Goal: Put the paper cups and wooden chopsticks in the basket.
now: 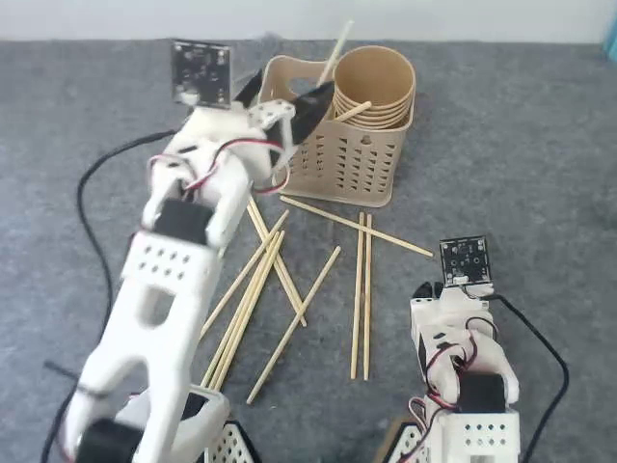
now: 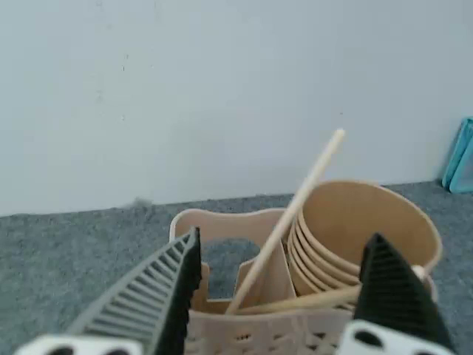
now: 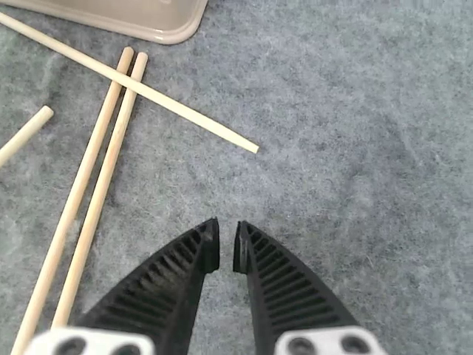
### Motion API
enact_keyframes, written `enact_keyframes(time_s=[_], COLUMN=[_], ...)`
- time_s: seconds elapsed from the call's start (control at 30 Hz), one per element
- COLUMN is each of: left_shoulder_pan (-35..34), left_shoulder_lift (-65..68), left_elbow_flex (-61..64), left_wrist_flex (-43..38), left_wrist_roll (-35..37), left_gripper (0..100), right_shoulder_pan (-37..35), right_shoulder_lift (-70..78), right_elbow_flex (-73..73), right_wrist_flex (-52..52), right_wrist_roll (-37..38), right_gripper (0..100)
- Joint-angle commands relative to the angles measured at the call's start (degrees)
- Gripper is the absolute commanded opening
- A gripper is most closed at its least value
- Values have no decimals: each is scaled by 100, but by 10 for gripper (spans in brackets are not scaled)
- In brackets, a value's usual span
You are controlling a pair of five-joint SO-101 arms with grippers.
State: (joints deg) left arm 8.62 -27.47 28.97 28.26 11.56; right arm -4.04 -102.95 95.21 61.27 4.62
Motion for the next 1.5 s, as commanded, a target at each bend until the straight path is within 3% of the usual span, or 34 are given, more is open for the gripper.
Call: enact_keyframes(time_s=[0.0, 0.17, 0.27, 0.47, 0.6, 0.7, 0.87, 1.0, 1.17, 1.47], left_shoulder_pan=[-290, -1029, -1600, -2338, -2347, -2198, -2251, -2295, -2497, -2567], left_shoulder_lift=[-1433, -2488, -2884, -3130, -2892, -2576, -2259, -2224, -2242, -2198], left_elbow_flex=[-198, 48, 840, 3292, 4400, 4725, 4567, 4549, 4541, 4558], left_wrist_flex=[1881, 3657, 3912, 2321, 1547, 1108, 1099, 1099, 1090, 853], left_wrist_roll=[-62, -70, -70, -79, -404, -624, -633, -642, -642, -651], left_gripper=[333, 333, 333, 333, 333, 334, 334, 334, 334, 334], right_shoulder_pan=[40, 48, 40, 31, 40, 40, -92, -207, -198, -347], right_shoulder_lift=[-101, -101, -101, -92, -40, -40, 233, 1349, 3495, 7969], right_elbow_flex=[18, 18, 0, -70, -360, -633, -1090, -1626, -2418, -4246], right_wrist_flex=[-22, 4, 22, 22, 40, 4, 4, -189, -1262, -2932], right_wrist_roll=[79, 70, 70, 105, 281, 756, 1820, 2233, 2673, 2752], right_gripper=[48, 48, 48, 51, 52, 52, 106, 169, 139, 140])
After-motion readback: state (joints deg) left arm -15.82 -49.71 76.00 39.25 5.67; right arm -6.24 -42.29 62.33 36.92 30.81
